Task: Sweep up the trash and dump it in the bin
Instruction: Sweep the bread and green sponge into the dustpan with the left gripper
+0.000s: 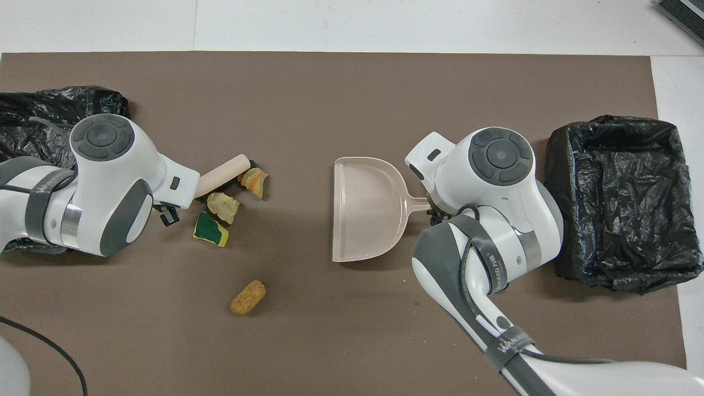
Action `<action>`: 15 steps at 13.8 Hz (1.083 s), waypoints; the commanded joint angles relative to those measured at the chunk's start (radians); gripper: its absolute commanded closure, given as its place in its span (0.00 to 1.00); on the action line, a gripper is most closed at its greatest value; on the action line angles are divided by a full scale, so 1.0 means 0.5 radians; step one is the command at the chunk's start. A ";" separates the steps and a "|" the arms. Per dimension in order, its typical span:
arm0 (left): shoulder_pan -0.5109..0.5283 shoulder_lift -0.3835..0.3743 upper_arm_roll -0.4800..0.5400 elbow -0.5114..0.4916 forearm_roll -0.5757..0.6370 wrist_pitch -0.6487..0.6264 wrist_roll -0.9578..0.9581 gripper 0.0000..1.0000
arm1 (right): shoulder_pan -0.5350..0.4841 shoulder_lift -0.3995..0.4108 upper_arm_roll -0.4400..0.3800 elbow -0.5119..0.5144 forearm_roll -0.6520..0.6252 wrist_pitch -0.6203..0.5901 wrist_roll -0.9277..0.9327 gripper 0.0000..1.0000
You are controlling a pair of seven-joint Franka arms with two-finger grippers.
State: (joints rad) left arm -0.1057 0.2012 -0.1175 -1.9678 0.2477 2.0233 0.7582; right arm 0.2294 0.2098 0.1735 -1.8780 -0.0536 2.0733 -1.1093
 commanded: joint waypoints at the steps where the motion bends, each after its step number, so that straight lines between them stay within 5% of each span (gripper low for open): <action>1: -0.114 -0.089 0.020 -0.031 0.017 -0.095 -0.165 1.00 | -0.008 -0.058 0.003 -0.085 0.006 0.072 -0.024 1.00; 10: -0.218 -0.500 0.017 -0.138 0.005 -0.825 -1.523 1.00 | 0.023 -0.005 0.006 -0.110 -0.043 0.228 -0.070 1.00; 15: -0.227 -0.672 0.017 -0.515 -0.198 -0.599 -2.316 1.00 | 0.069 0.019 0.003 -0.119 -0.046 0.305 -0.067 1.00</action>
State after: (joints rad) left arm -0.2056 -0.0770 -0.1220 -2.1308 0.1692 1.6574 -0.2866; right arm 0.2505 0.2212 0.1740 -1.9221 -0.0648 2.1850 -1.1140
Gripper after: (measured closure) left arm 0.744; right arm 0.692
